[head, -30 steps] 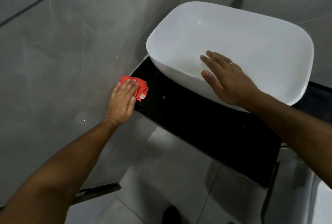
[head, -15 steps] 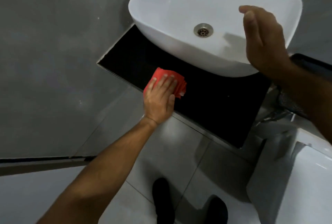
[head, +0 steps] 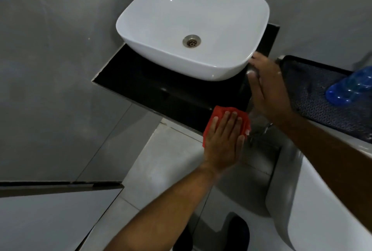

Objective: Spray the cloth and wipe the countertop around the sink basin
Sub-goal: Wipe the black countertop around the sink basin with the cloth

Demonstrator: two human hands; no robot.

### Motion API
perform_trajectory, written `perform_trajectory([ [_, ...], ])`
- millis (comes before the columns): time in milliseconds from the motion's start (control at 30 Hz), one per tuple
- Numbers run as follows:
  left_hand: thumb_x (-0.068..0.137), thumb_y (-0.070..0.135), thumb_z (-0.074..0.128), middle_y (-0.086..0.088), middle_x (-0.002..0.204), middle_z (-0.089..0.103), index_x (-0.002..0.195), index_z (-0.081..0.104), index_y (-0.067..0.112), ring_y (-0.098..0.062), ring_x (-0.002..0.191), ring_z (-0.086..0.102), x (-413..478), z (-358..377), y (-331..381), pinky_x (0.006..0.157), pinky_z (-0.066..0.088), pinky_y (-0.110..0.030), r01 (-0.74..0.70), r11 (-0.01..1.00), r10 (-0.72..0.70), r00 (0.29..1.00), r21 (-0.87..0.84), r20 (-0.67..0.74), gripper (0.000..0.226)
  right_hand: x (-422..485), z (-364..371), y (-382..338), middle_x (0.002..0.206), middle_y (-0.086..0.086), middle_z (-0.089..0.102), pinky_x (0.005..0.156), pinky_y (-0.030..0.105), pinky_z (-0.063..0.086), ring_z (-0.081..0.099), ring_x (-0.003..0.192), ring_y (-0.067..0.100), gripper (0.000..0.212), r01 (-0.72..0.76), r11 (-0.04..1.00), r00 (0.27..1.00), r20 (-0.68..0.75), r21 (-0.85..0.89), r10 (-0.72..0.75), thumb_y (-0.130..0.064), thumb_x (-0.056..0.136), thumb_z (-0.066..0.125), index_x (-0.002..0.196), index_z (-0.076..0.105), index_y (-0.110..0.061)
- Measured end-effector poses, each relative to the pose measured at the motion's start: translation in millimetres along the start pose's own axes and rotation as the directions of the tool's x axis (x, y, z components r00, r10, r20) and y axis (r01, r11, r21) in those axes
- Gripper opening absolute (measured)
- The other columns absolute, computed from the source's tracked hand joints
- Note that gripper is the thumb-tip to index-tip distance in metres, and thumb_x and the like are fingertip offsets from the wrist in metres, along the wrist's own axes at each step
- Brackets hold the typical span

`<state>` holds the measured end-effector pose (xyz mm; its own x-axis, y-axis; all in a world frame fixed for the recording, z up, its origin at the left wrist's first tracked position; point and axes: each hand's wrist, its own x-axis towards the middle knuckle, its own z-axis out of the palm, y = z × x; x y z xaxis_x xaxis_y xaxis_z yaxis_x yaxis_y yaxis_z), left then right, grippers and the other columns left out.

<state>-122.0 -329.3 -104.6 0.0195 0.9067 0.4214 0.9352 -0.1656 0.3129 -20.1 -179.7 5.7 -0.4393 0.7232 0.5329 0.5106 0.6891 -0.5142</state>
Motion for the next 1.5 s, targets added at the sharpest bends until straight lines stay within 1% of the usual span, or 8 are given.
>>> perform_trajectory([
  [200, 0.104, 0.024, 0.039, -0.004, 0.134, 0.058, 0.133, 0.056, 0.017, -0.024, 0.126, 0.055, 30, -70, -28, 0.105, 0.043, -0.056, 0.324, 0.679, -0.433, 0.901, -0.659, -0.004, 0.034, -92, 28, -34, 0.145, 0.019, 0.047, 0.111, 0.056, 0.031, 0.039, 0.136, 0.038, 0.040, -0.038, 0.983, 0.989, 0.135, -0.178, 0.063, -0.037, 0.097, 0.043, 0.125, 0.054, -0.010],
  [367, 0.103, 0.014, 0.043, 0.004, 0.124, 0.058, 0.126, 0.058, 0.008, -0.014, 0.120, 0.050, 135, -132, -78, 0.105, 0.040, -0.045, 0.006, 0.957, -0.116, 0.923, -0.288, -0.368, 0.028, -103, 80, -68, 0.160, 0.014, 0.020, 0.111, 0.070, 0.009, 0.011, 0.146, 0.044, 0.075, 0.139, 0.851, 0.886, 0.447, -0.506, 0.121, -0.068, 0.085, 0.042, 0.147, 0.028, -0.027],
  [567, 0.105, 0.036, 0.035, -0.012, 0.156, 0.040, 0.148, 0.043, 0.013, -0.032, 0.152, 0.018, 221, -120, -72, 0.120, 0.021, -0.048, -0.042, 0.999, 0.044, 0.996, -0.024, 0.083, 0.048, -129, 82, -45, 0.159, 0.017, 0.022, 0.113, 0.066, 0.022, 0.019, 0.146, 0.043, 0.092, 0.075, 0.824, 0.893, 0.406, -0.562, 0.196, -0.070, 0.085, 0.046, 0.151, 0.019, -0.013],
  [700, 0.107, 0.042, 0.020, -0.011, 0.167, 0.017, 0.158, 0.019, 0.017, -0.032, 0.155, -0.004, 225, -96, -75, 0.124, 0.004, -0.053, -0.040, 0.993, -0.004, 0.928, 0.110, 0.371, 0.057, -140, 85, -44, 0.160, 0.025, 0.012, 0.118, 0.061, 0.019, 0.006, 0.148, 0.042, 0.096, -0.261, 0.909, 0.921, 0.198, -0.323, 0.335, -0.071, 0.087, 0.041, 0.152, 0.013, -0.007],
  [833, 0.098, 0.055, 0.000, -0.005, 0.169, 0.010, 0.160, 0.010, 0.024, -0.028, 0.155, -0.009, 229, -90, -79, 0.124, 0.000, -0.053, -0.022, 0.994, -0.030, 0.890, 0.110, 0.455, 0.069, -117, 90, -56, 0.163, 0.014, -0.001, 0.119, 0.057, 0.021, -0.005, 0.151, 0.033, 0.079, -0.553, 0.818, 0.820, 0.074, -0.159, 0.568, -0.056, 0.096, 0.036, 0.153, 0.005, -0.012],
  [1033, 0.101, 0.051, 0.000, -0.002, 0.169, 0.005, 0.160, 0.005, 0.026, -0.025, 0.155, -0.013, 225, -93, -74, 0.124, -0.004, -0.051, -0.020, 0.992, -0.041, 0.880, 0.123, 0.473, 0.064, -39, 100, -37, 0.161, 0.022, 0.009, 0.116, 0.062, 0.014, 0.005, 0.149, 0.037, 0.075, -0.515, 0.698, 0.757, 0.117, -0.497, 0.642, -0.054, 0.097, 0.025, 0.150, 0.011, -0.003],
  [1300, 0.100, 0.052, -0.003, -0.001, 0.169, 0.003, 0.160, 0.004, 0.027, -0.023, 0.154, -0.016, 228, -95, -74, 0.125, -0.003, -0.050, -0.027, 0.992, -0.039, 0.865, 0.125, 0.501, 0.065, 29, 95, 40, 0.160, 0.026, 0.004, 0.116, 0.060, 0.023, 0.005, 0.148, 0.042, 0.070, -0.759, 0.544, 0.593, -0.034, -0.358, 0.805, -0.036, 0.097, 0.030, 0.150, 0.003, -0.001],
  [1500, 0.101, 0.050, -0.004, -0.001, 0.169, 0.005, 0.160, 0.004, 0.026, -0.023, 0.154, -0.016, 228, -94, -75, 0.125, 0.000, -0.051, -0.049, 0.991, -0.018, 0.874, 0.125, 0.485, 0.065, 92, 87, 106, 0.158, 0.031, 0.004, 0.119, 0.054, 0.021, 0.010, 0.146, 0.046, 0.068, -0.764, 0.575, 0.605, -0.015, -0.292, 0.796, -0.029, 0.097, 0.027, 0.149, 0.000, 0.005],
])
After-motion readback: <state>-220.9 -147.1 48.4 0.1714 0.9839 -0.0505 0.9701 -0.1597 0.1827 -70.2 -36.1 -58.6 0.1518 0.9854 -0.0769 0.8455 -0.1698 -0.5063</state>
